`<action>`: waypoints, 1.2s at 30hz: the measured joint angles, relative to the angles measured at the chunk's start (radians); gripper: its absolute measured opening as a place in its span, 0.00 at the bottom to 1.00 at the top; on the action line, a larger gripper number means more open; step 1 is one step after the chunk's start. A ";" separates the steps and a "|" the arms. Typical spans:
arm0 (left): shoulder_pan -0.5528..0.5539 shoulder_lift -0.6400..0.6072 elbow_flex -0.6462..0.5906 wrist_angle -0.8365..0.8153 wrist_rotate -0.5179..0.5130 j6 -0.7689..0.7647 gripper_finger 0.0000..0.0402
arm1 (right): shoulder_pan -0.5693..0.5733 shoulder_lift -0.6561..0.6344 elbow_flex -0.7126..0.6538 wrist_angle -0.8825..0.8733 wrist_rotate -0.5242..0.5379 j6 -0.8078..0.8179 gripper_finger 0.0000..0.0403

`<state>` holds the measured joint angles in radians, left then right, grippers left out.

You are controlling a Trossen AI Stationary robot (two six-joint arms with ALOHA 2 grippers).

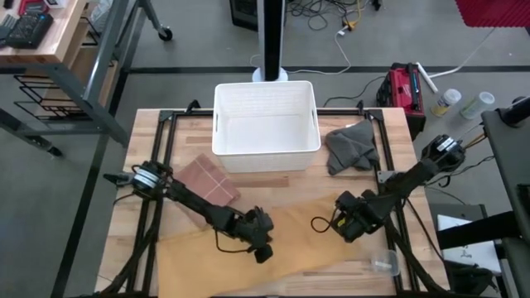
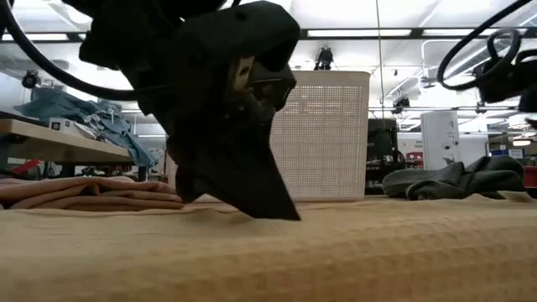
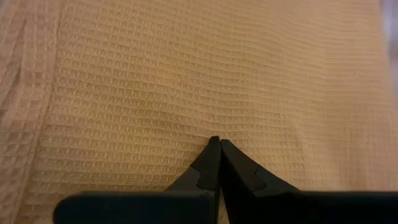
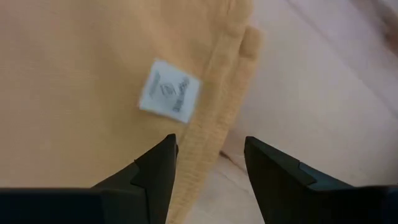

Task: Fold towel
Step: Fold the yellow towel

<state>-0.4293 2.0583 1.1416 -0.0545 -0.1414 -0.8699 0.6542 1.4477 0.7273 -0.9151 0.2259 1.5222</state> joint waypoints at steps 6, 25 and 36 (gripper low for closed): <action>-0.006 -0.033 0.000 -0.115 0.020 -0.046 0.00 | -0.035 0.040 -0.019 0.175 -0.028 -0.129 0.46; -0.042 -0.042 -0.002 -0.174 -0.001 -0.087 0.00 | -0.247 0.043 -0.023 0.354 -0.342 -0.369 0.46; -0.060 -0.042 -0.002 -0.175 -0.038 -0.084 0.00 | -0.251 0.049 -0.027 0.840 -0.311 -0.355 0.44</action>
<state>-0.4892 2.0163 1.1393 -0.2295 -0.1795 -0.9539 0.4029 1.4970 0.7006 -0.0752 -0.0849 1.1674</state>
